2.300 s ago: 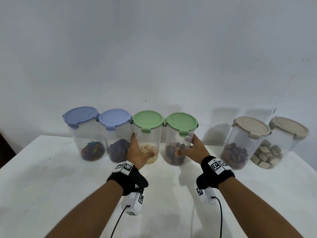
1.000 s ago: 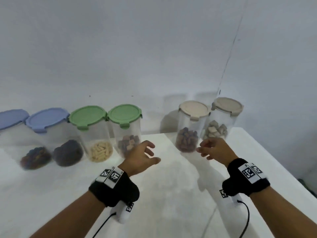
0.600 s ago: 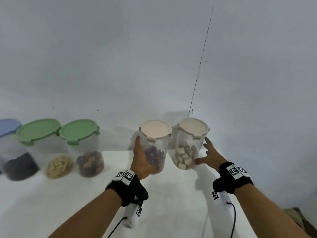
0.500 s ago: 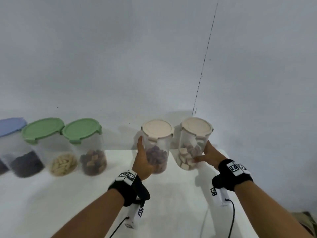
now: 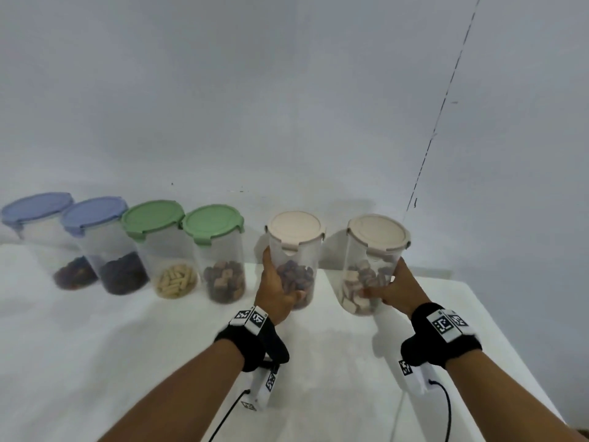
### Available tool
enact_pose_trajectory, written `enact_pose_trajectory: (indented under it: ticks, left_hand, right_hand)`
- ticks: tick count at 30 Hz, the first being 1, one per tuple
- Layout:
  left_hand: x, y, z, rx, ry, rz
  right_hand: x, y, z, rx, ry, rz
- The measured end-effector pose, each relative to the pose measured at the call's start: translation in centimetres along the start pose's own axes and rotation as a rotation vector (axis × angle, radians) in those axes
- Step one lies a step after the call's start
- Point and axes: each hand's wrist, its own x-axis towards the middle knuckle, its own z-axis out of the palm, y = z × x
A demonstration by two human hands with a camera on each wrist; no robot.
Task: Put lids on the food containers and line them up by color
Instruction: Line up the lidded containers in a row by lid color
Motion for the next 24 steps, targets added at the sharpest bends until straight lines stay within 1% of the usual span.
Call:
enact_pose_trajectory:
  ticks: [1, 6, 13, 16, 19, 22, 24]
  left_hand:
    - [-0.1, -0.1, -0.4, 0.012, 0.025, 0.0]
    - [0.1, -0.4, -2.0, 0.021, 0.035, -0.028]
    - [0.7, -1.4, -2.6, 0.107, 0.053, -0.071]
    - [0.7, -1.3, -2.7, 0.072, 0.043, -0.085]
    - [1.0, -1.7, -2.4, -0.025, -0.011, -0.047]
    - [1.1, -2.0, -2.4, -0.041, 0.005, -0.034]
    - [1.0, -2.1, -2.3, 0.005, 0.023, -0.025]
  right_hand:
    - [-0.2, -0.4, 0.8, 0.008, 0.004, 0.0]
    - [-0.2, -1.8, 3.5, 0.035, 0.005, -0.013]
    - [0.0, -2.3, 5.4, 0.08, 0.006, 0.002]
    - [0.1, -2.6, 5.9, 0.085, 0.015, 0.003]
    - [0.1, -2.6, 6.2, 0.087, 0.014, 0.012]
    - [0.1, -2.7, 6.3, 0.084, 0.012, 0.011]
    - [0.1, -2.6, 6.3, 0.082, 0.014, 0.009]
